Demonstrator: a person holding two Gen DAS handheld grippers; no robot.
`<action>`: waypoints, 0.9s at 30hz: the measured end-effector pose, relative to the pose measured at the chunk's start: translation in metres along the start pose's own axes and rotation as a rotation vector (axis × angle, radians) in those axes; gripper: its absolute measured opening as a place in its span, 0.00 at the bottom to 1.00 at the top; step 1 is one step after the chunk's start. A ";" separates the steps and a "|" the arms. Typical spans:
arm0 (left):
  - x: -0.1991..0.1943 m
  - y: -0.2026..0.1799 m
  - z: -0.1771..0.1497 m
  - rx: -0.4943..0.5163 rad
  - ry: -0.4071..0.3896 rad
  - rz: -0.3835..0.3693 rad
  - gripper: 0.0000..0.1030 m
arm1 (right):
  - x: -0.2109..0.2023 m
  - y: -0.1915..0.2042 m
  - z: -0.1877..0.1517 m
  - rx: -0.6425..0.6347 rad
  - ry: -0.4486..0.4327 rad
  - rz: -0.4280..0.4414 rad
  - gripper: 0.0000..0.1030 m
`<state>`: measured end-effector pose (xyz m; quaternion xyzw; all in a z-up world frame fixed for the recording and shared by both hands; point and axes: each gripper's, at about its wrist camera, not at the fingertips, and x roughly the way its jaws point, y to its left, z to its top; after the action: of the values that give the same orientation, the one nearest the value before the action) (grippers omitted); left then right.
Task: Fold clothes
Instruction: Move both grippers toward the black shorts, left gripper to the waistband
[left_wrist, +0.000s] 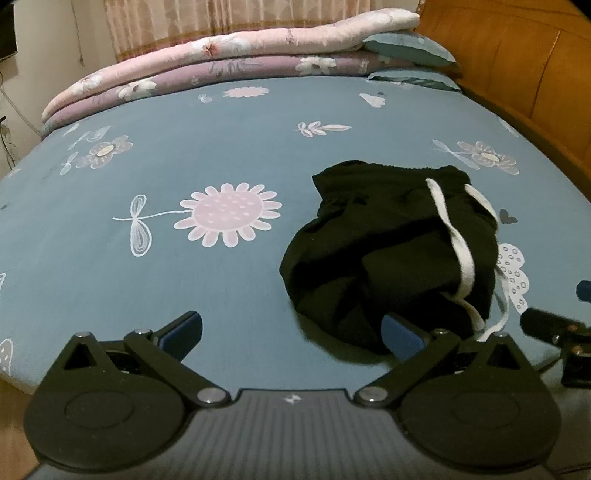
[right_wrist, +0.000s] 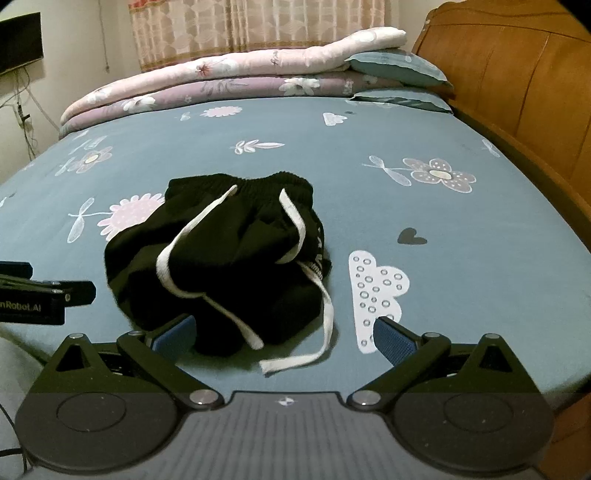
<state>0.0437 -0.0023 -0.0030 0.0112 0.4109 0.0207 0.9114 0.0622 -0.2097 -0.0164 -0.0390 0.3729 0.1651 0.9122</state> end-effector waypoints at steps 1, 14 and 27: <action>0.004 0.000 0.001 0.001 0.007 0.000 0.99 | 0.003 0.000 0.002 0.000 0.002 0.002 1.00; 0.047 -0.006 0.019 0.020 0.067 -0.037 0.99 | 0.038 -0.002 0.022 -0.029 0.011 0.038 1.00; 0.093 -0.015 0.042 0.076 0.097 -0.039 1.00 | 0.059 -0.009 0.026 -0.024 0.033 0.098 1.00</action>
<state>0.1371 -0.0135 -0.0460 0.0369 0.4553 -0.0124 0.8895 0.1219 -0.1969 -0.0390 -0.0343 0.3875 0.2132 0.8962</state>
